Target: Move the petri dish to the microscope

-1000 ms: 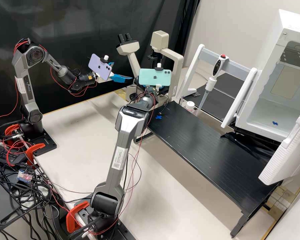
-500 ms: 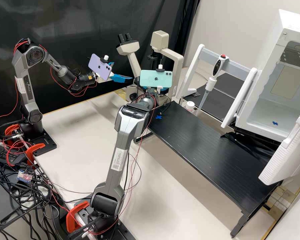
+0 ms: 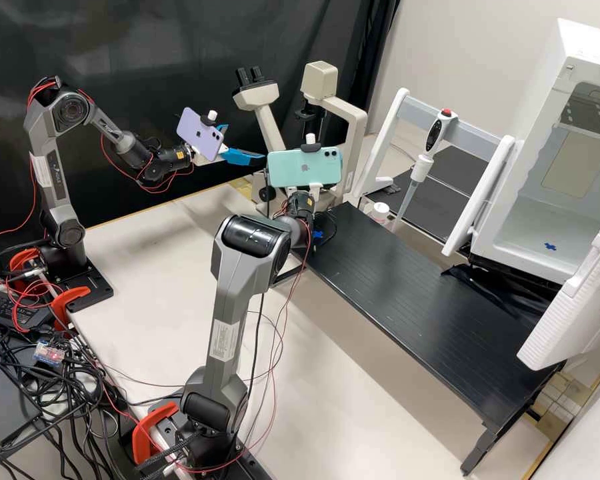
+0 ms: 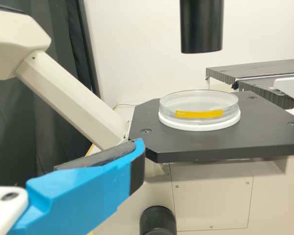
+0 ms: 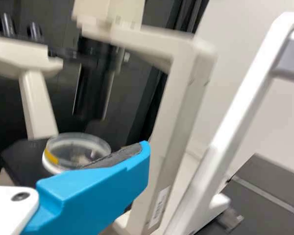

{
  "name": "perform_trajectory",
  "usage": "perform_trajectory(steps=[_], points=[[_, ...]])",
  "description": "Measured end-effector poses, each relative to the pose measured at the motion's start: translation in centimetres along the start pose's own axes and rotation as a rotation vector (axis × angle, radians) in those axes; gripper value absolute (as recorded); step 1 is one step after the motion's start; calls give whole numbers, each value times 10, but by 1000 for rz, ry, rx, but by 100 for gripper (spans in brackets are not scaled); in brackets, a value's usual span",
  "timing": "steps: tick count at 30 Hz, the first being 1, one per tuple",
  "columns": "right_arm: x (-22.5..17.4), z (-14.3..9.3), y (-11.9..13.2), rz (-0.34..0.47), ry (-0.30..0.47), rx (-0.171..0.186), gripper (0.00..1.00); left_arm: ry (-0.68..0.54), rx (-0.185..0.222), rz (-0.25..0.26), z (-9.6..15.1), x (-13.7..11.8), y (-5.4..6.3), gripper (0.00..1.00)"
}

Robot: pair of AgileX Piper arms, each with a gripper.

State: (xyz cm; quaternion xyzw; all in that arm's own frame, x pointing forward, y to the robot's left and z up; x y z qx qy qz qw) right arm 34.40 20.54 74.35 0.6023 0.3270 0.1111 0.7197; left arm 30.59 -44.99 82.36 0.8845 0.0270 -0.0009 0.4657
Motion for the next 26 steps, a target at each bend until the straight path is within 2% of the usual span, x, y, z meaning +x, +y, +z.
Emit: perform_trajectory(steps=[5,7,10,12,16,17,26], points=[[-40,11,14,100,-6,15,100,0,0,0,0,0,0,100],[-56,19,19,137,-19,10,100,0,0,0,0,0,0,100],[-84,35,24,202,-52,24,100,0,0,0,0,0,0,100],[-107,50,30,265,-118,58,100,0,0,0,0,0,0,100],[-133,68,30,318,-233,86,100,0,0,0,0,0,0,100],[-141,74,30,342,-281,103,100,0,0,0,0,0,0,100],[-178,90,25,447,-470,171,100,0,0,0,0,0,0,100]])
